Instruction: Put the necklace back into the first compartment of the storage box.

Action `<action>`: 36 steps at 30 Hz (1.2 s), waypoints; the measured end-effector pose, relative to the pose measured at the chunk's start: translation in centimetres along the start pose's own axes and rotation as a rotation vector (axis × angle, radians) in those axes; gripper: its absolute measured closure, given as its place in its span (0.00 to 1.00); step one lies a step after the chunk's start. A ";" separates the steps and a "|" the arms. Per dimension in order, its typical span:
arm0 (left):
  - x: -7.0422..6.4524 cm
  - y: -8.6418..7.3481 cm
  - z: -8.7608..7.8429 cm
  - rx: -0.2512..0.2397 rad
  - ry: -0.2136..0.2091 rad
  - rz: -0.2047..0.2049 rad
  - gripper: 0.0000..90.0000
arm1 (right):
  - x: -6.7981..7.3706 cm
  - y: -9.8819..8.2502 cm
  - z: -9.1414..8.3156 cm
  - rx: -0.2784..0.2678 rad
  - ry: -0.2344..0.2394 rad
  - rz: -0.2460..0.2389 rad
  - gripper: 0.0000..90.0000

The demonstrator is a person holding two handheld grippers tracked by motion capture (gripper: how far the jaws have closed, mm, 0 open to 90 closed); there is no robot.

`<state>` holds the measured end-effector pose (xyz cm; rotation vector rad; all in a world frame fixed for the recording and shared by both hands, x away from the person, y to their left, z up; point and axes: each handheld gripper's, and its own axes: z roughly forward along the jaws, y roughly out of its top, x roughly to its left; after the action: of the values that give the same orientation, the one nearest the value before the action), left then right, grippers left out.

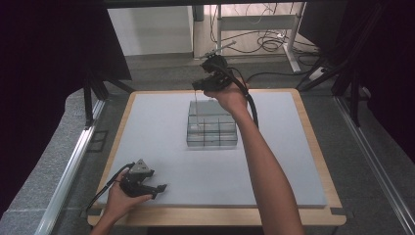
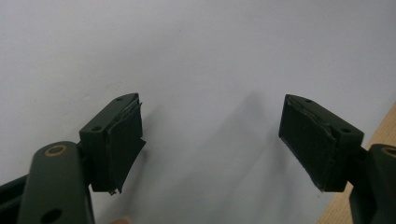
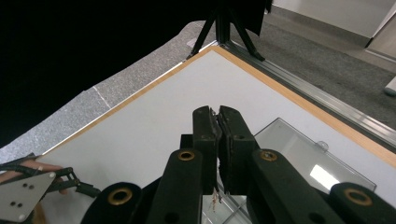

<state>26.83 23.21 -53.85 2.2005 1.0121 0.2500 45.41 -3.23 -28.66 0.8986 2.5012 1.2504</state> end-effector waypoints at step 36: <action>0.0 0.0 0.0 0.004 0.007 0.007 0.24 | -3.6 -3.7 7.3 0.076 -0.022 0.089 0.94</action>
<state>26.81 23.18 -53.88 2.2084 1.0095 0.2589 49.80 -2.32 -36.42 1.0463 2.5328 1.1710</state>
